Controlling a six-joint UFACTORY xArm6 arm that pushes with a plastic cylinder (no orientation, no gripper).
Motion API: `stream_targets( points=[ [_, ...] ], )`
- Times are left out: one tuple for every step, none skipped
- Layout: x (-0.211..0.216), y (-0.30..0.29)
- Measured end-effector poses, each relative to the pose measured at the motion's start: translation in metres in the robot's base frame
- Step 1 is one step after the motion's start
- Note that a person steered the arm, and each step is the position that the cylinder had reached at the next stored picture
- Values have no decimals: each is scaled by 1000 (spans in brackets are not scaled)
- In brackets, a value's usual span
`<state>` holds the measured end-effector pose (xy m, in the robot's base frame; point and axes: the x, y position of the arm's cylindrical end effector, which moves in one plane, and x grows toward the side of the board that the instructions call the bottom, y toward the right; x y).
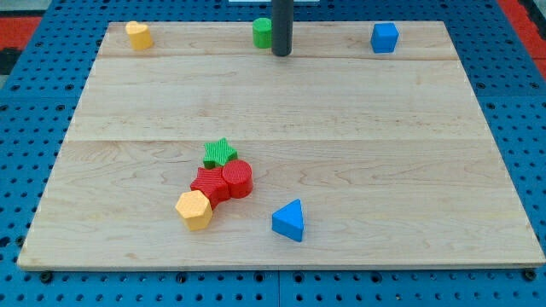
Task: Move the blue cube left and down a bit
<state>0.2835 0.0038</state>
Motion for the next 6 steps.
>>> stream_targets(
  points=[
    [38, -25],
    [61, -41],
    [82, -16],
    [107, 33],
    [114, 33],
    [119, 32]
  ],
)
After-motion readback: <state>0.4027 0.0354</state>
